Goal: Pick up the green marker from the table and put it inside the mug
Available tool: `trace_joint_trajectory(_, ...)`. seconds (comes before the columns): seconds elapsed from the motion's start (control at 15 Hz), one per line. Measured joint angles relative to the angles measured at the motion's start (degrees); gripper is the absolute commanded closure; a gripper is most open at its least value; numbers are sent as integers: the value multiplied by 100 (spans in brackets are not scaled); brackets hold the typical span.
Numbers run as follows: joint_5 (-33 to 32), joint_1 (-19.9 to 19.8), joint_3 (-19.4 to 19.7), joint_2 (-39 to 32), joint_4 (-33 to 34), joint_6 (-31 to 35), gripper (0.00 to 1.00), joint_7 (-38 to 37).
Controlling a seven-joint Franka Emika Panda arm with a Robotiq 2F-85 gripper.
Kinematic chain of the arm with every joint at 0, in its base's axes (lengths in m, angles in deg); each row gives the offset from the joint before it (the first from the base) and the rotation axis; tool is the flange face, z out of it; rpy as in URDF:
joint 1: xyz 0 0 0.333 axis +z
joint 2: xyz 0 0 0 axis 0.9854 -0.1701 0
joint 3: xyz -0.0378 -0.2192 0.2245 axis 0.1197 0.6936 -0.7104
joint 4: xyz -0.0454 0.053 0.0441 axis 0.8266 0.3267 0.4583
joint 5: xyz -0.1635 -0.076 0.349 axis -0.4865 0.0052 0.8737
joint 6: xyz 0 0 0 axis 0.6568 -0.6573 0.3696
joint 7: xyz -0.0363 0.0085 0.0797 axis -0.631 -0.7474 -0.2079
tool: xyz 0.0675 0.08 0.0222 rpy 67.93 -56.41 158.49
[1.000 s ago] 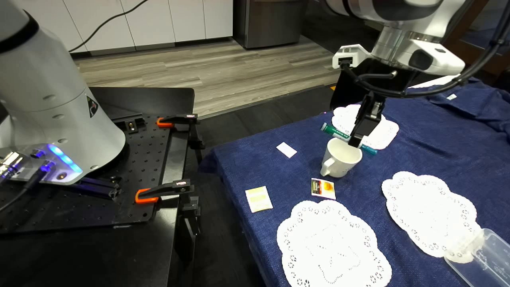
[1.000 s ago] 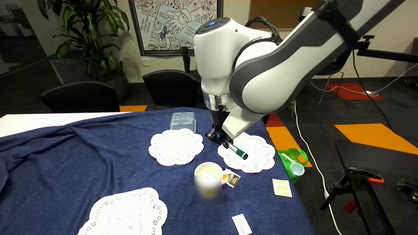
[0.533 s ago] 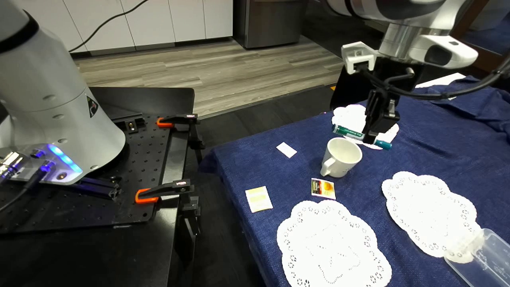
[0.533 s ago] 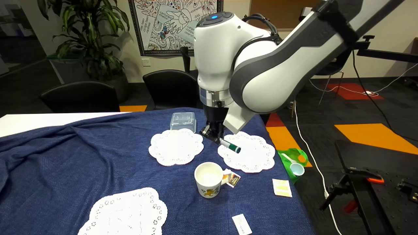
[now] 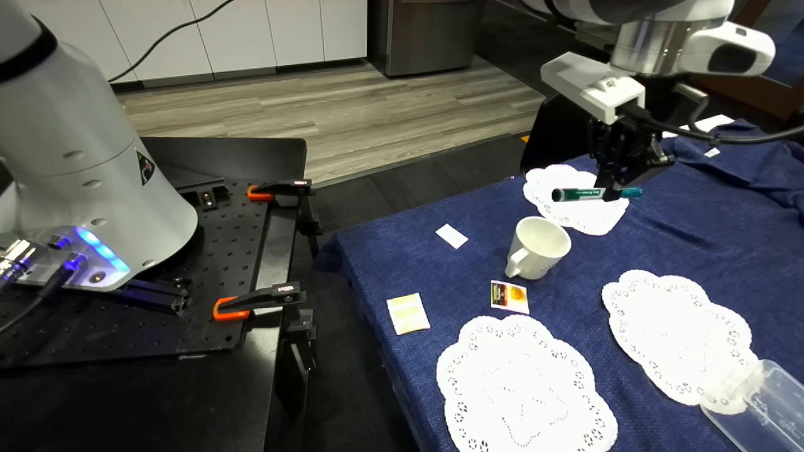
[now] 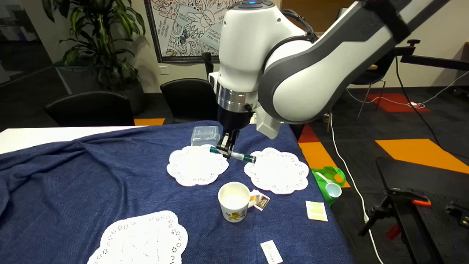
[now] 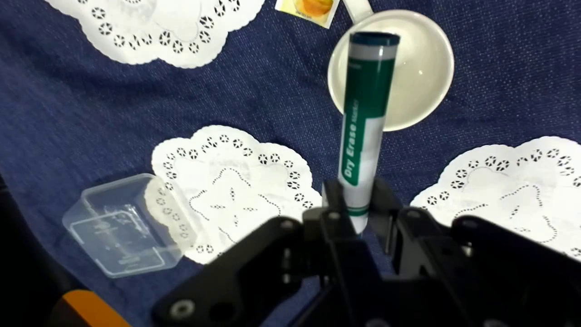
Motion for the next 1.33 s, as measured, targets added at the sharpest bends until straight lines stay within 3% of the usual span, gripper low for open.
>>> trace_joint_trajectory(0.2,139,-240,-221,35,-21,70,80,487)
trace_joint_trajectory(0.27,139,-248,-223,39,-22,70,95,500)
trace_joint_trajectory(0.4,148,-250,-237,30,-20,94,95,556)
trace_joint_trajectory(0.6,543,-550,-626,-88,-18,685,95,1490)
trace_joint_trajectory(0.8,1141,-1365,-1553,-241,-16,1110,95,2822)
trace_joint_trajectory(1.2,1865,-3835,-4117,-725,39,1138,95,5461)
trace_joint_trajectory(1.33,2000,-4471,-4704,-935,56,938,95,6270)
